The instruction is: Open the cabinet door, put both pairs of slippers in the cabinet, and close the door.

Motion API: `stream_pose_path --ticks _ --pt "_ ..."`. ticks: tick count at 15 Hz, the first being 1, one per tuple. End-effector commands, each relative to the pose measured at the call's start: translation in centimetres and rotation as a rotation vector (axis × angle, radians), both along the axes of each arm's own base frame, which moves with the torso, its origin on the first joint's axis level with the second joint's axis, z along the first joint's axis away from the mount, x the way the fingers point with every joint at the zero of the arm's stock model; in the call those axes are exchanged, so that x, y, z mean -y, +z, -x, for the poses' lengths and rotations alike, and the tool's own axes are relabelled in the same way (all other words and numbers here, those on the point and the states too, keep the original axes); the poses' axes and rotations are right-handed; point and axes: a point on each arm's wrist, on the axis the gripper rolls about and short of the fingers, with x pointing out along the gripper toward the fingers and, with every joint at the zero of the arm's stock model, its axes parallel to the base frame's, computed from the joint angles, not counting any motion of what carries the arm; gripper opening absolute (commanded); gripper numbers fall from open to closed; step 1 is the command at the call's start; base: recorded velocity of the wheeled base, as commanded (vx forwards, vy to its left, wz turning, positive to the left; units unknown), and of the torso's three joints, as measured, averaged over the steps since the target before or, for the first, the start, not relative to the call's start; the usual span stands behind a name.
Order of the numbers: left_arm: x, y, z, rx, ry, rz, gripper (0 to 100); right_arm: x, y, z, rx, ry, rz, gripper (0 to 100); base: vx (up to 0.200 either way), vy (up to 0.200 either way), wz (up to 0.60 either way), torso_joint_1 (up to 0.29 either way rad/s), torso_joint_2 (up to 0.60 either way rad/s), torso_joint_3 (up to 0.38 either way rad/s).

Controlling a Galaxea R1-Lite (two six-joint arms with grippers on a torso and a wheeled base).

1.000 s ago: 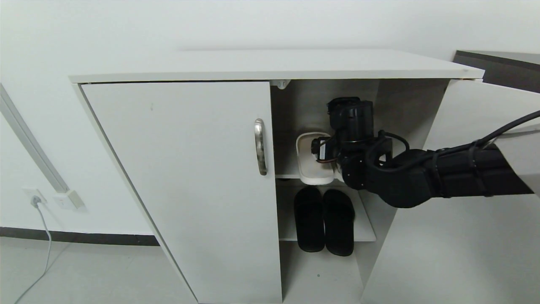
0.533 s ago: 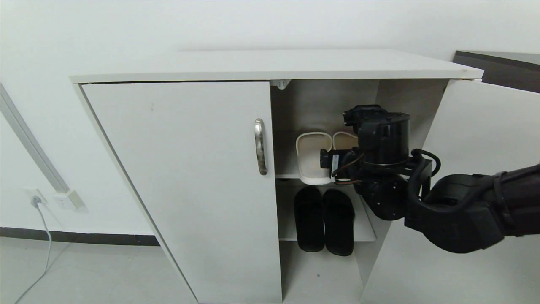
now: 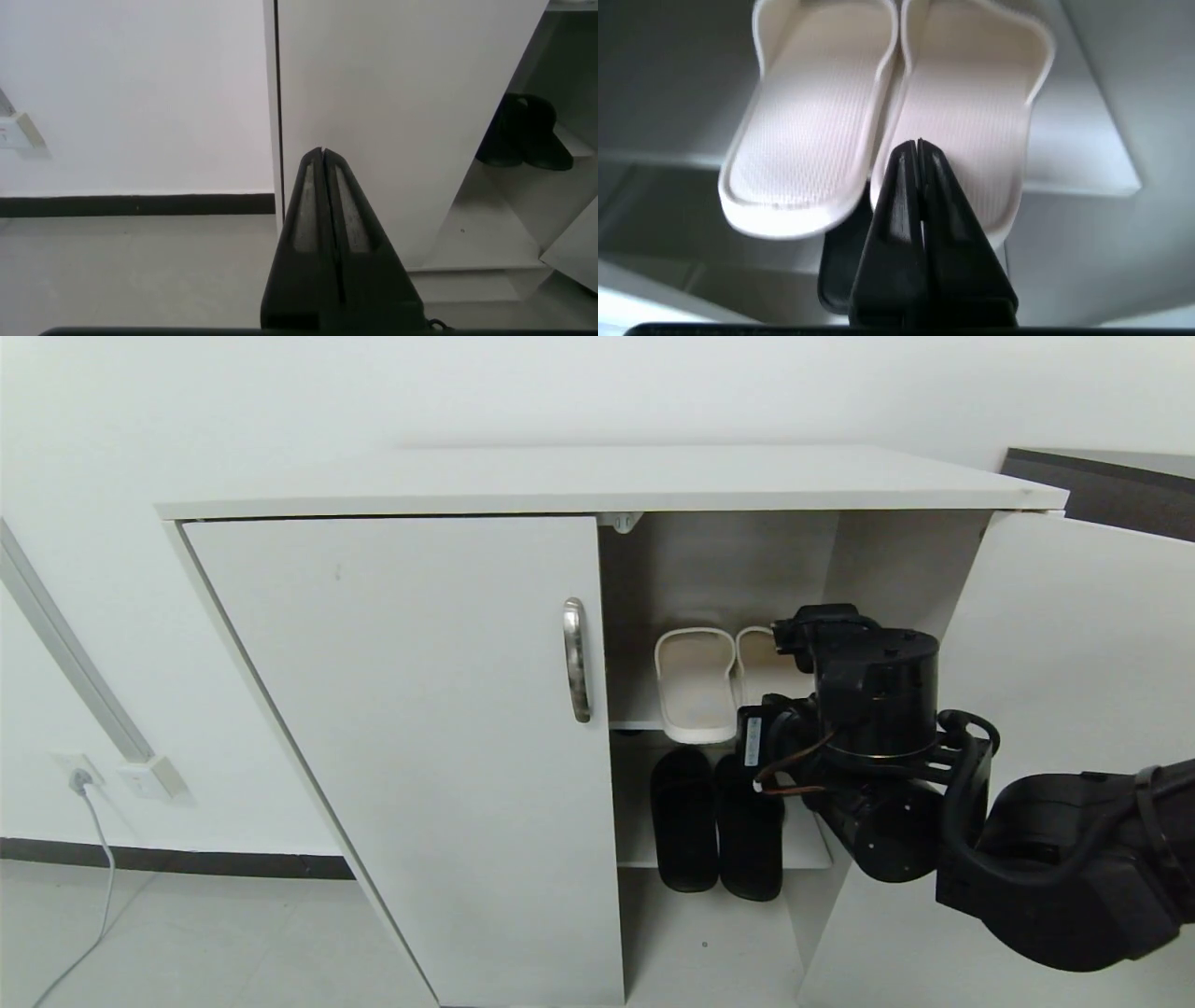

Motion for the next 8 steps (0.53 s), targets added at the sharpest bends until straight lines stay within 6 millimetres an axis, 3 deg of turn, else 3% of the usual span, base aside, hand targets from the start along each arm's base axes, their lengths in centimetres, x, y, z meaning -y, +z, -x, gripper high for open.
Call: stream_pose_path --ticks 1,7,8 --pt "0.00 0.00 0.00 0.000 0.000 0.000 0 -0.08 -0.12 0.27 -0.001 0.007 0.002 0 0.000 0.000 0.00 0.000 0.00 0.000" --pt "0.00 0.00 0.00 0.000 0.000 0.000 0 -0.17 -0.27 0.32 -0.003 0.007 0.006 0 0.000 0.000 0.00 0.000 0.00 0.000" --pt "0.00 0.00 0.00 0.000 0.000 0.000 0 -0.19 -0.36 0.37 -0.005 0.008 0.008 0 -0.200 0.000 0.00 0.002 0.01 0.002"
